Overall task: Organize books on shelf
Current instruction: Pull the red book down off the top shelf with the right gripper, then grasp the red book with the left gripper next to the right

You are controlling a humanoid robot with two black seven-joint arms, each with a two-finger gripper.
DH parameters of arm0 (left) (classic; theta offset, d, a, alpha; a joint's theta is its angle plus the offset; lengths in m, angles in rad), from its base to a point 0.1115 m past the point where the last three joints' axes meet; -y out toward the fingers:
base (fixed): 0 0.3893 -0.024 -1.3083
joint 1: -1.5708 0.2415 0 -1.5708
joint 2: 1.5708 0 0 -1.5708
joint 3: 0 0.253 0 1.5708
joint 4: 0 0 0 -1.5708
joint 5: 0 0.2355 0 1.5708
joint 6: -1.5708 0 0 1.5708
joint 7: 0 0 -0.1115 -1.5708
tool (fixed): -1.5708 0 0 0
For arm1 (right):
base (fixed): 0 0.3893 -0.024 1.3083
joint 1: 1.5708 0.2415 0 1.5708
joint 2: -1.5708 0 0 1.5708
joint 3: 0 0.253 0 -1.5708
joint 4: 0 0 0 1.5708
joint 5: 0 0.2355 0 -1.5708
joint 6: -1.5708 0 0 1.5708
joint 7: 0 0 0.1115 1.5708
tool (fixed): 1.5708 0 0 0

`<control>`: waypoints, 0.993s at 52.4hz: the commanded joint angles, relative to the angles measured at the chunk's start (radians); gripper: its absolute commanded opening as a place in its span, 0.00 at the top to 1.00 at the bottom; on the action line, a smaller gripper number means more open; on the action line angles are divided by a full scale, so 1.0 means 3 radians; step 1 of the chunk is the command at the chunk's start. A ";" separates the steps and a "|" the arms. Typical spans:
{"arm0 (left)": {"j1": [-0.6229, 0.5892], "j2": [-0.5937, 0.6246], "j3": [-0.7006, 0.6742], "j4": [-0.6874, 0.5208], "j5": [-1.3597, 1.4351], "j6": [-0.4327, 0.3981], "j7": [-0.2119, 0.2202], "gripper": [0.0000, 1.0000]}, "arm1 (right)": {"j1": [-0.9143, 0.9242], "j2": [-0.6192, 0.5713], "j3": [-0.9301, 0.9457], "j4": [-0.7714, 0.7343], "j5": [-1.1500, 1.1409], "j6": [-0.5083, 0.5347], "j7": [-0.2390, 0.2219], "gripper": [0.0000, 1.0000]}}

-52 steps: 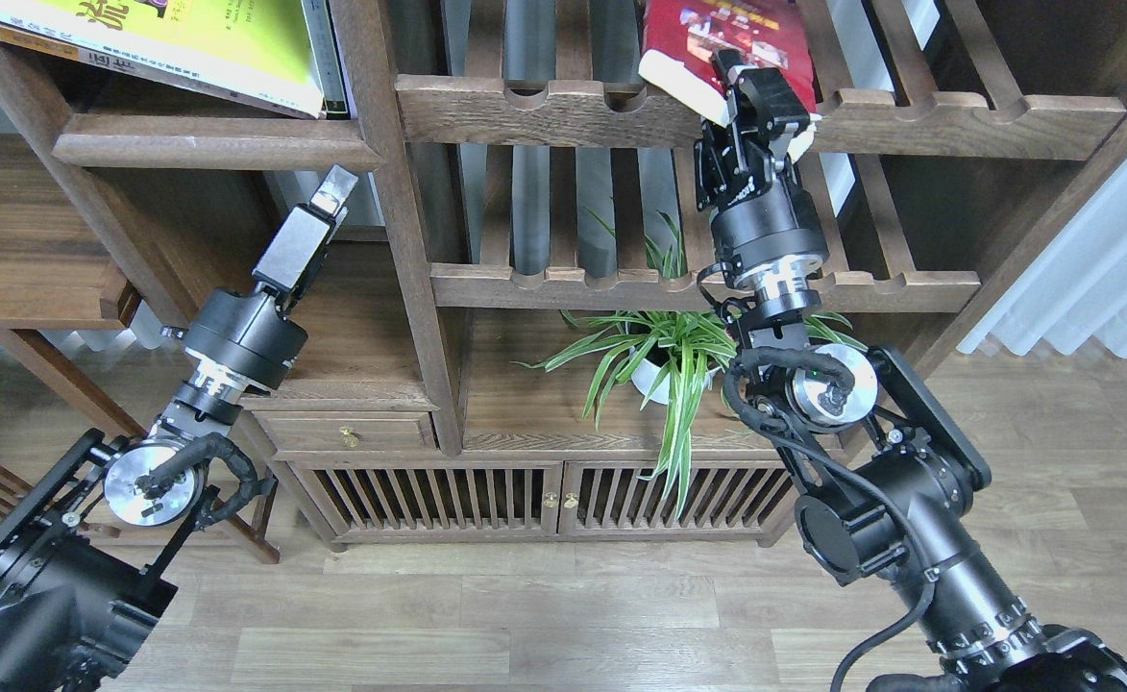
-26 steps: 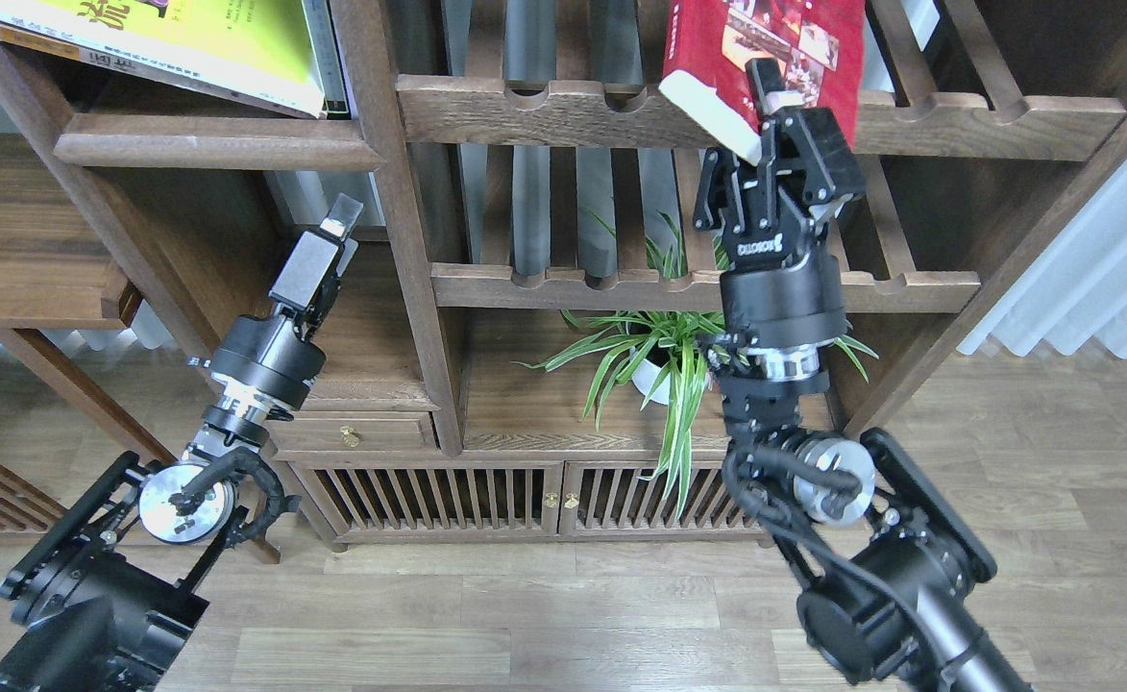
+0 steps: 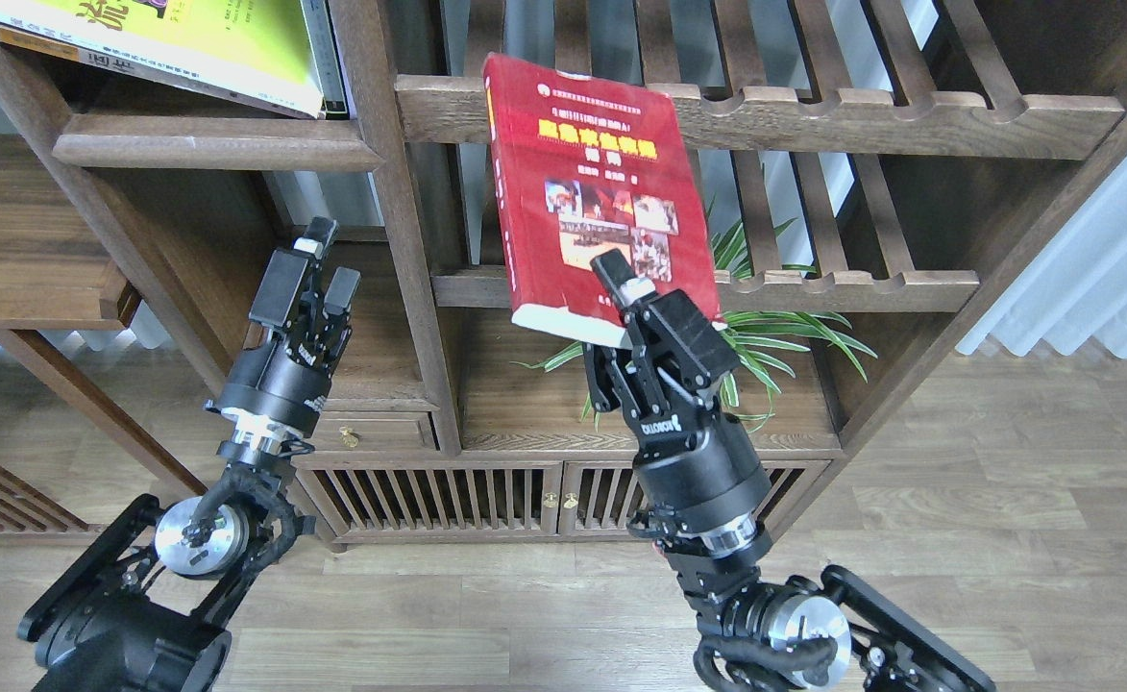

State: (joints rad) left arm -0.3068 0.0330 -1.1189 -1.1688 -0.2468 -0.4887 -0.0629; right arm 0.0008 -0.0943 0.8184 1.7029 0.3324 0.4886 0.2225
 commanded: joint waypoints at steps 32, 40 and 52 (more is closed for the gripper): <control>-0.0184 0.1680 0.1254 -0.0701 -0.1862 0.0000 0.0961 0.09 | -0.0238 0.0207 -0.0370 -0.0936 -0.0065 0.0000 -0.0169 0.97; -0.0215 0.1649 0.1495 -0.0701 -0.1862 0.0000 0.0961 0.09 | -0.0248 0.0274 -0.0396 -0.0998 -0.0167 0.0000 -0.0184 0.97; -0.0215 0.1511 0.1643 -0.0706 -0.1862 0.0000 0.0961 0.09 | -0.0233 0.0248 -0.0427 -0.1105 -0.0203 0.0000 -0.0190 0.96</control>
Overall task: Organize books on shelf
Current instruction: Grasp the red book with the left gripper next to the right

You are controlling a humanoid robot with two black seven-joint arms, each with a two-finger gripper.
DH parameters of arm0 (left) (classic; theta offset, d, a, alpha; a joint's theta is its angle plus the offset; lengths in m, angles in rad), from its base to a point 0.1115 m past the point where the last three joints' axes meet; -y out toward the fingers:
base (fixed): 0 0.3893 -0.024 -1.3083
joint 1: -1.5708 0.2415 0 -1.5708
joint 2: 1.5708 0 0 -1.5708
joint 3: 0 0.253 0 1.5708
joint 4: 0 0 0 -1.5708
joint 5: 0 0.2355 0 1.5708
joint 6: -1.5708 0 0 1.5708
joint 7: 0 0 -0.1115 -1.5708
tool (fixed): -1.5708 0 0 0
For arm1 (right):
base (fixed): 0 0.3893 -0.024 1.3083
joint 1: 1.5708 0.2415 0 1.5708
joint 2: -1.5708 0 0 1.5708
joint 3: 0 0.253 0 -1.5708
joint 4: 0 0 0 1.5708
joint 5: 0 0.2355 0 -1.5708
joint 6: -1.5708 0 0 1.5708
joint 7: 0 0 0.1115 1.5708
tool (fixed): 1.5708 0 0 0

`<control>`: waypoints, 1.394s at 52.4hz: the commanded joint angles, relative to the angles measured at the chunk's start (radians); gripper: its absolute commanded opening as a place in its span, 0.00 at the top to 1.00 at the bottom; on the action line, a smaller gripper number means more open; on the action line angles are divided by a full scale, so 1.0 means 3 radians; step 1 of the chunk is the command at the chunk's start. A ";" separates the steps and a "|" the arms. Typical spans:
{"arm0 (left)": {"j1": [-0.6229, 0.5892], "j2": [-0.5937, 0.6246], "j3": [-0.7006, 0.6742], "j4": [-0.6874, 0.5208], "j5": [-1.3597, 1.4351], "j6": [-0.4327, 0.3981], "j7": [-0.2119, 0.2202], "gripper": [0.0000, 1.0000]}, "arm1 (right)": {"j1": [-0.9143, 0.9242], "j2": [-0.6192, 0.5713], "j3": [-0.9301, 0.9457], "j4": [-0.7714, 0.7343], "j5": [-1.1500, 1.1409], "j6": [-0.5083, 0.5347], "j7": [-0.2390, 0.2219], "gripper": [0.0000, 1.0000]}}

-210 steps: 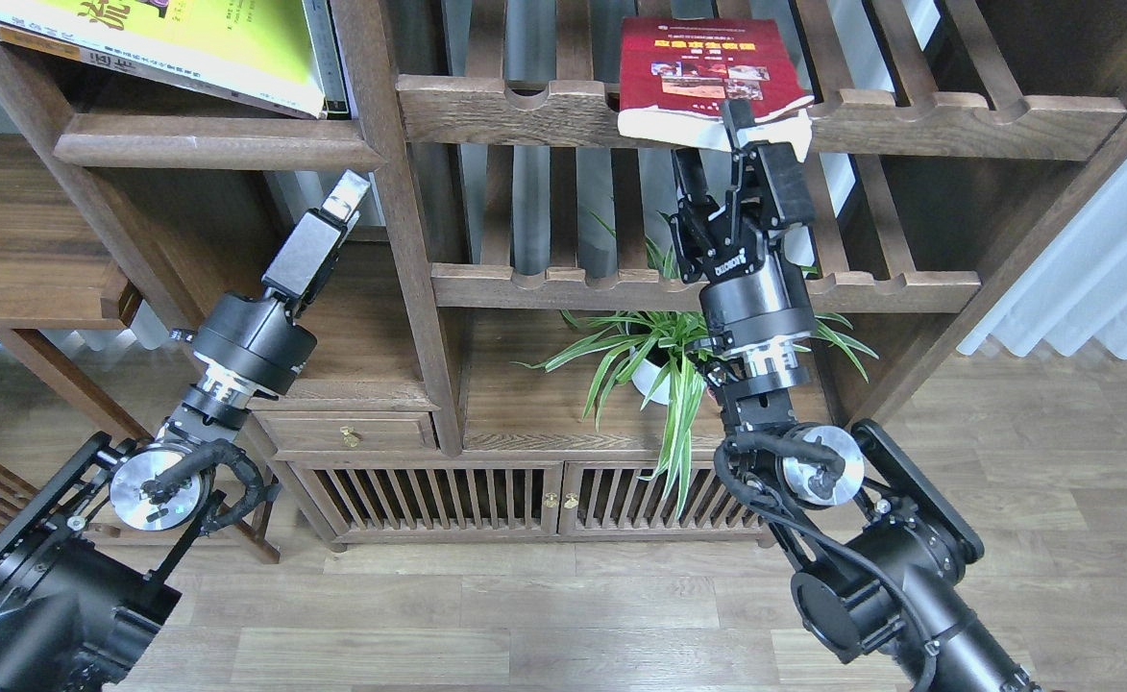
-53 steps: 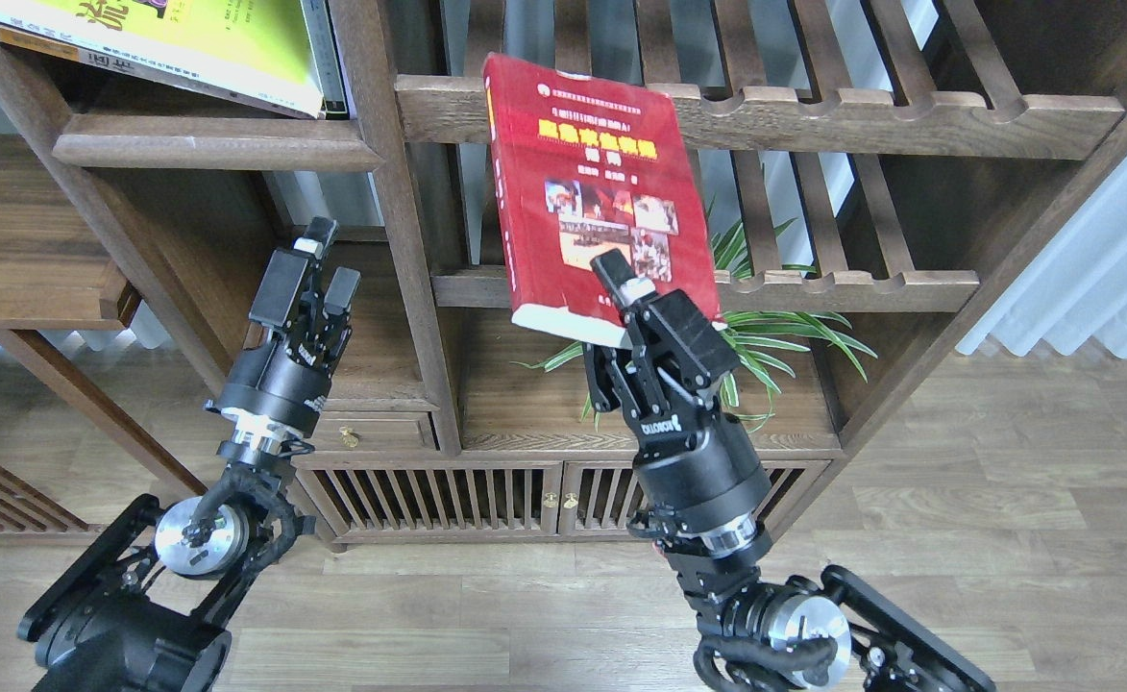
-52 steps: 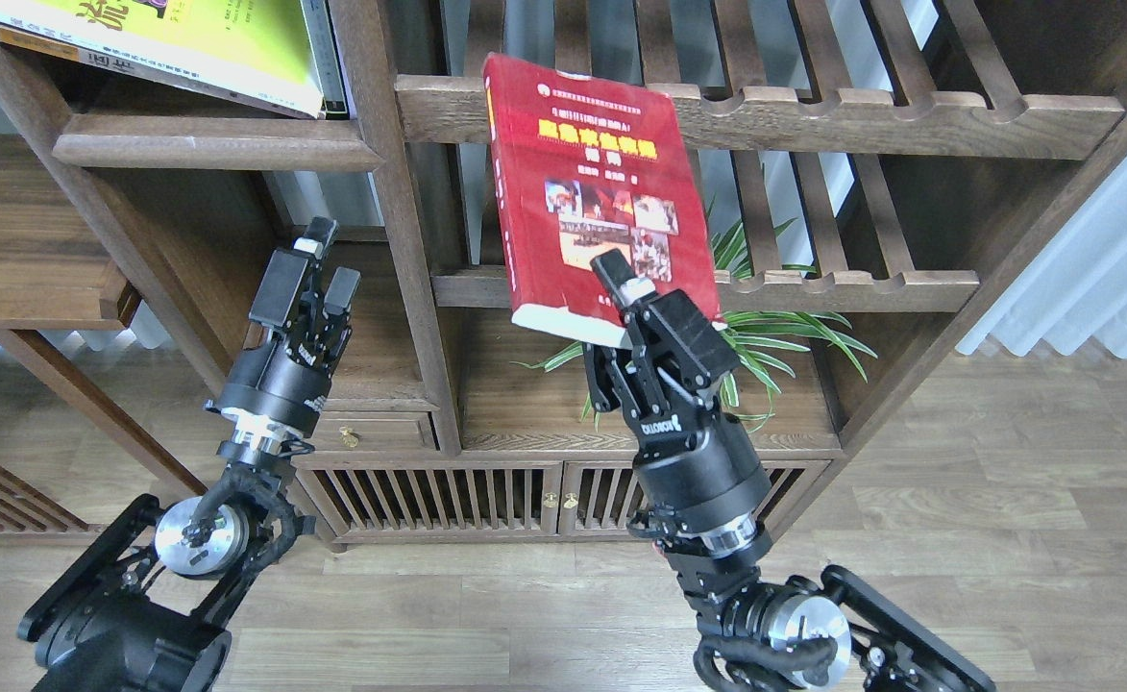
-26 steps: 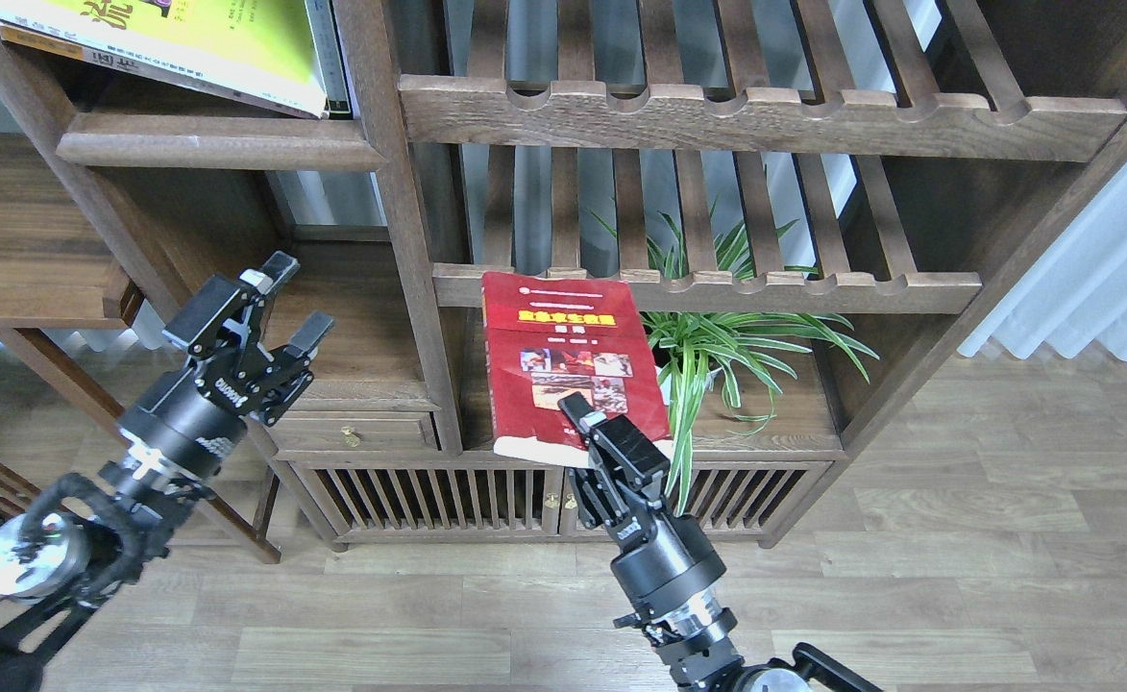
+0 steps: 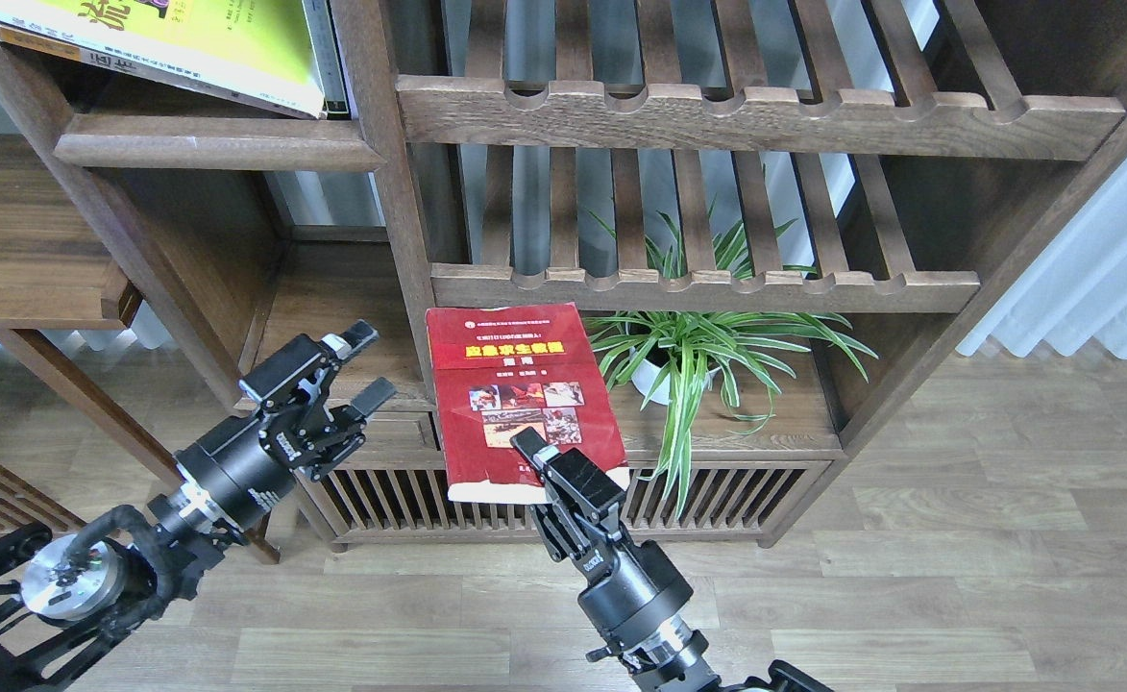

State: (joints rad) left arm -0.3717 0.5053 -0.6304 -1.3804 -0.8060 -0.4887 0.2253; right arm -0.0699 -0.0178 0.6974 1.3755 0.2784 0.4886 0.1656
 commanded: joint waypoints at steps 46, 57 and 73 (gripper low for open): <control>-0.0060 -0.0278 0.0398 -0.0001 0.0013 0.0000 0.0006 0.49 | 0.0003 0.0003 -0.0233 -0.0060 -0.0156 0.0000 0.0000 0.96; -0.0055 -0.0314 0.0511 0.0004 0.0146 0.0000 0.0001 0.79 | 0.0013 0.0018 -0.0228 -0.0080 -0.0156 0.0000 0.0000 0.96; -0.0050 -0.0319 0.0552 0.0004 0.0146 0.0000 0.0001 0.91 | 0.0023 0.0018 -0.0228 -0.0085 -0.0156 0.0000 0.0000 0.96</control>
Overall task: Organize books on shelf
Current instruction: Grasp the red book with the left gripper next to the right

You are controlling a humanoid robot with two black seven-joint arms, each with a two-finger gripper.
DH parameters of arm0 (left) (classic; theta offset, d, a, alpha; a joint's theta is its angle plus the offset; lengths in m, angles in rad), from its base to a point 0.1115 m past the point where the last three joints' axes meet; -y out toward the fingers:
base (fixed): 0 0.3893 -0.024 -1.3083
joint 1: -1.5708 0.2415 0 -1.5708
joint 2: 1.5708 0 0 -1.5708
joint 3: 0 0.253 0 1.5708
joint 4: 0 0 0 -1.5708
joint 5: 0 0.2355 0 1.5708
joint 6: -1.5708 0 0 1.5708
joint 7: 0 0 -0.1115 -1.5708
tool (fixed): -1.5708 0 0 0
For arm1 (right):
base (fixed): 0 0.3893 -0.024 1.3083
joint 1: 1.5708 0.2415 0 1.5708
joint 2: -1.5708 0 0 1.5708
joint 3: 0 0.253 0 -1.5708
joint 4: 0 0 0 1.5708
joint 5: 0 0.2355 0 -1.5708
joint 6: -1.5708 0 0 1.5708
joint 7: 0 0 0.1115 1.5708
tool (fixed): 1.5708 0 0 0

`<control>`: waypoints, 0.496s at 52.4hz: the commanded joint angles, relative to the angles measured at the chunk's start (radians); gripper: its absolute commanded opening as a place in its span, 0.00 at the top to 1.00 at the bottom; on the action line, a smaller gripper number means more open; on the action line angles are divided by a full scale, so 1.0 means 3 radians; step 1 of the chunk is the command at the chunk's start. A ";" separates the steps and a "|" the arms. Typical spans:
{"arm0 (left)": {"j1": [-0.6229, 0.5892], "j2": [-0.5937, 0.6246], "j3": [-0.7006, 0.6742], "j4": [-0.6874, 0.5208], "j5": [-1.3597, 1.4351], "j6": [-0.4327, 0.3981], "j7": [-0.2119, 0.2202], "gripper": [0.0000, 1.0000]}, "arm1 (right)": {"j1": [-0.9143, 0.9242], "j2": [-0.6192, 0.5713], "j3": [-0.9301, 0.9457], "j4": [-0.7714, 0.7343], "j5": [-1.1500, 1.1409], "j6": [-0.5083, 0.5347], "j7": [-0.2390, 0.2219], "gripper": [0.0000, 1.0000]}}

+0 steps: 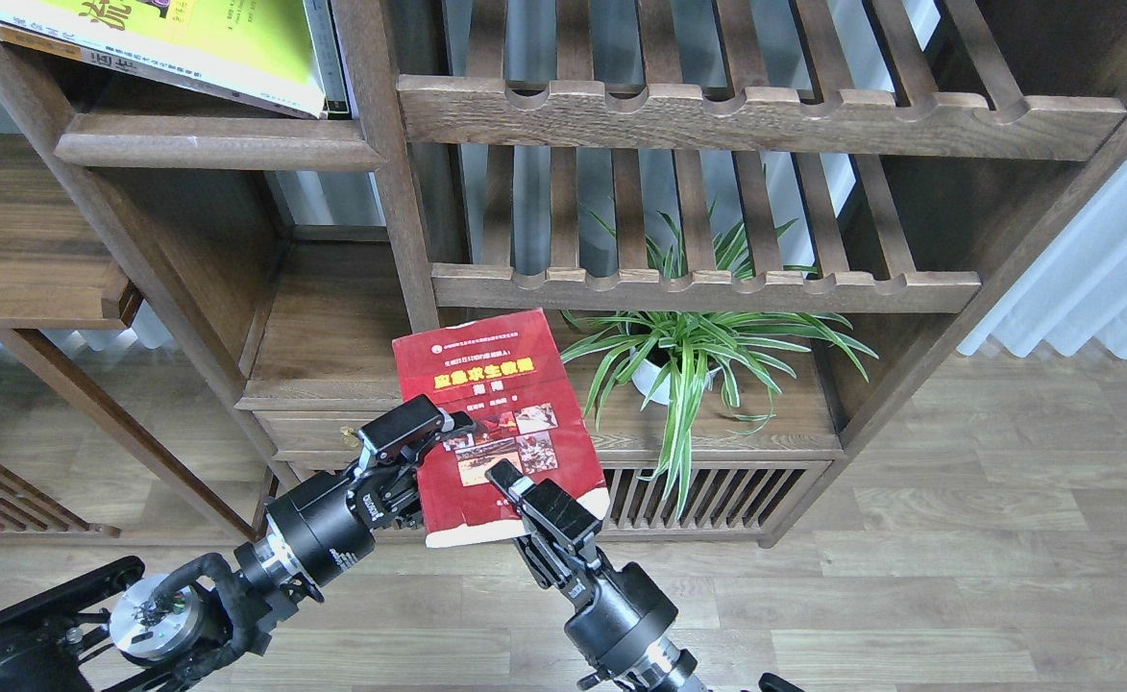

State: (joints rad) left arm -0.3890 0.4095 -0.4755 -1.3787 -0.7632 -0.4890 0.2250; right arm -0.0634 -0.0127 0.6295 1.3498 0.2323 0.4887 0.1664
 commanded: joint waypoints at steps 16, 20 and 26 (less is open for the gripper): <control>0.0018 0.0021 0.0036 0.0004 0.0008 0.0001 -0.0019 0.91 | 0.0012 0.0012 -0.0012 -0.0025 -0.0018 0.0000 0.0003 0.58; 0.0018 0.0026 0.0036 0.0004 0.0008 0.0001 -0.0019 0.91 | 0.0037 0.0037 -0.0012 -0.0025 -0.0018 0.0000 0.0003 0.52; 0.0013 0.0036 0.0036 0.0009 0.0008 0.0001 -0.0019 0.91 | 0.0058 0.0042 -0.0007 -0.0030 -0.0018 0.0000 0.0003 0.43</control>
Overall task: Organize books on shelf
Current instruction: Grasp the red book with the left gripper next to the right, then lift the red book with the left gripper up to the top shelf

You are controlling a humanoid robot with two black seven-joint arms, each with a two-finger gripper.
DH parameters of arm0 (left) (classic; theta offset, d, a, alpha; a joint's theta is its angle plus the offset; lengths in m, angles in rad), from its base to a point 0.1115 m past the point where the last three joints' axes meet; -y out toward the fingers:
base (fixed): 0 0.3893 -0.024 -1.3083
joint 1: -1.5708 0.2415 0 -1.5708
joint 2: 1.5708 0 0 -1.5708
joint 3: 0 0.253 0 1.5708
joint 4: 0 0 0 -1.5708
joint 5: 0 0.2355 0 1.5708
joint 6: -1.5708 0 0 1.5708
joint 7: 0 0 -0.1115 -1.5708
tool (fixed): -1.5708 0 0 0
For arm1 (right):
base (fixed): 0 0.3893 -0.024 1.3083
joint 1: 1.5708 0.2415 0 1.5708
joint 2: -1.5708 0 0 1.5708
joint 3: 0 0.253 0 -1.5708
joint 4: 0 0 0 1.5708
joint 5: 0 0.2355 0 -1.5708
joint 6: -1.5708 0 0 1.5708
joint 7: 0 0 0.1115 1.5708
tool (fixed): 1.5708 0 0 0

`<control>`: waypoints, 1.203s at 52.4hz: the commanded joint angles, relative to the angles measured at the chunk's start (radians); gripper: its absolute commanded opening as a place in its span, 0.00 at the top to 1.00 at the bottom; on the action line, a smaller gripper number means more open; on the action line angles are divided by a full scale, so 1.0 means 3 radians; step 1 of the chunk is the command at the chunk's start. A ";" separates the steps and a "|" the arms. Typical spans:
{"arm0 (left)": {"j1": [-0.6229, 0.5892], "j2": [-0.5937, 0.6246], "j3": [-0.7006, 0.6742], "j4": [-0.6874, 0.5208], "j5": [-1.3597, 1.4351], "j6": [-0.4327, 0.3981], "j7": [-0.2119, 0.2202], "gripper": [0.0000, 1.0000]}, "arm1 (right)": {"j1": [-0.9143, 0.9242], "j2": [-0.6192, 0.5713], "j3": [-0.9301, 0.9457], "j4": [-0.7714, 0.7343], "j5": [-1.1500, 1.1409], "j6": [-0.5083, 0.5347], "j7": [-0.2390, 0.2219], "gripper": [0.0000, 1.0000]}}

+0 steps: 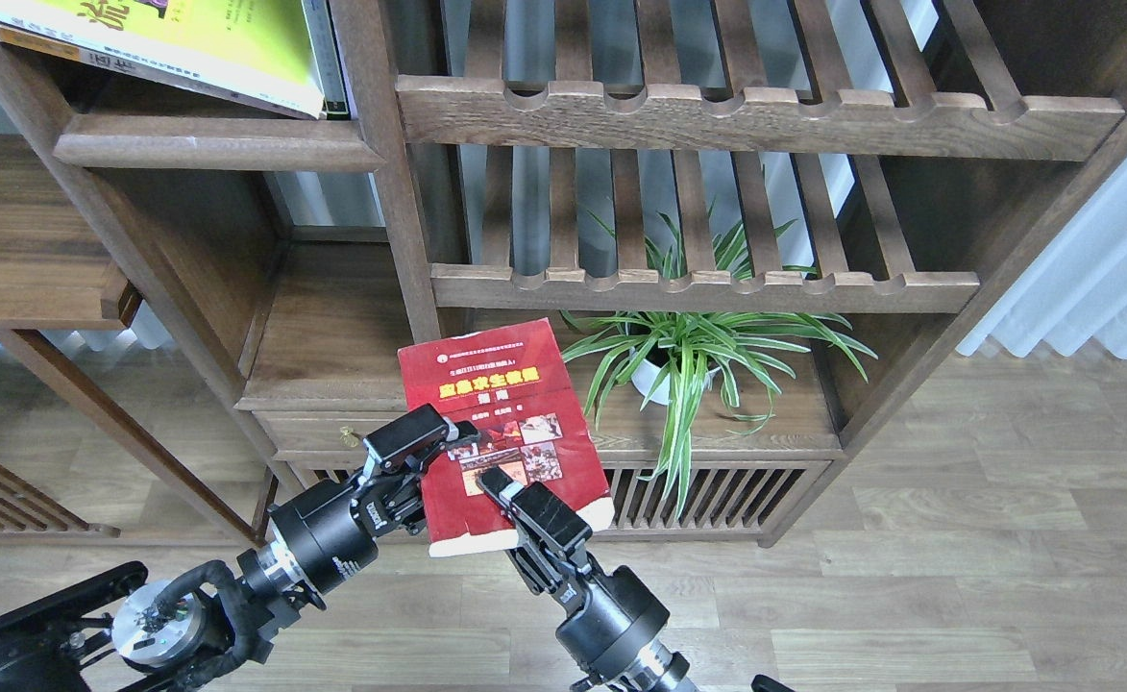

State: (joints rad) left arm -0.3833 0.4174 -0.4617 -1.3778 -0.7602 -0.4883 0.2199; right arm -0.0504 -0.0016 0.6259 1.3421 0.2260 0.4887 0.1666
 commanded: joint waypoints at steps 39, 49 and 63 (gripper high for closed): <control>-0.0205 0.0434 -0.0123 -0.0004 0.0432 -0.0001 -0.0058 0.98 | 0.0035 0.0005 0.1068 -0.0368 0.0034 0.0000 0.0012 0.17; -0.0221 0.0511 -0.0301 -0.0004 0.0698 -0.0001 -0.0303 1.00 | 0.0061 0.0005 0.1232 -0.0531 0.0029 0.0000 0.0012 0.17; -0.0221 0.0567 -0.0593 -0.0009 0.0785 -0.0001 -0.0390 1.00 | 0.0209 0.0005 0.1232 -0.0572 0.0029 0.0000 0.0012 0.17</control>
State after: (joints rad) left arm -0.4496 0.5742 -0.6074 -1.3804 -0.5267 -0.4887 0.1108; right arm 0.0020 0.0000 0.9948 1.1766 0.2347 0.4887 0.1702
